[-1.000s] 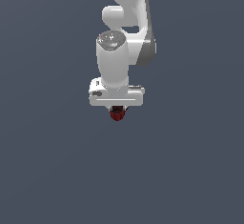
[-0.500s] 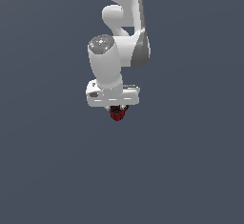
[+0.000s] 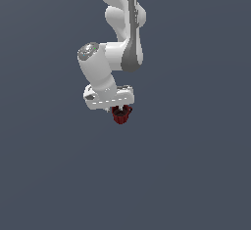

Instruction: Pick up the object and move it to a goal position.

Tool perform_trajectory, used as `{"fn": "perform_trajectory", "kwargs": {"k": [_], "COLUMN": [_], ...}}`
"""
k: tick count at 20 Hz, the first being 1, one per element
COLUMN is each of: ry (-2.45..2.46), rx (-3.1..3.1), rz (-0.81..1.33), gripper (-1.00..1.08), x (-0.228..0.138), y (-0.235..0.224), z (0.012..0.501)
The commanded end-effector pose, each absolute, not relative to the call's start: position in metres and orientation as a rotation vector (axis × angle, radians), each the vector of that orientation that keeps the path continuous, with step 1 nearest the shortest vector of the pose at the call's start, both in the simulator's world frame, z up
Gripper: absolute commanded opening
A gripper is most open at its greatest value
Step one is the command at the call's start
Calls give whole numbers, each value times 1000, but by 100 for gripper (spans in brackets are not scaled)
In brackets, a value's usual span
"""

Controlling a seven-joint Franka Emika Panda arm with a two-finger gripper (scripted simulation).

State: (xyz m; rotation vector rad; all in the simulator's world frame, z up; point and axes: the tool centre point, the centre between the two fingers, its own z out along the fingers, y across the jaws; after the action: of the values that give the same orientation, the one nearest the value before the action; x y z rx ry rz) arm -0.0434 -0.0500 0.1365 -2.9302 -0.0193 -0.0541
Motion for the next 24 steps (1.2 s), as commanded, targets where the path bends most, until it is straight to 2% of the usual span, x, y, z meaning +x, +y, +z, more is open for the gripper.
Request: {"fn": "perform_trajectory", "kwargs": {"k": [1,12,24], "ry": [-17,2,6], "rx": [-2902,-2842,-2837], "rz": [-71,-123,-129], "gripper": [28,28,28], "x": [-53,-79,-83], "y": [-56,-74,-74], "z": [129,109,98]}}
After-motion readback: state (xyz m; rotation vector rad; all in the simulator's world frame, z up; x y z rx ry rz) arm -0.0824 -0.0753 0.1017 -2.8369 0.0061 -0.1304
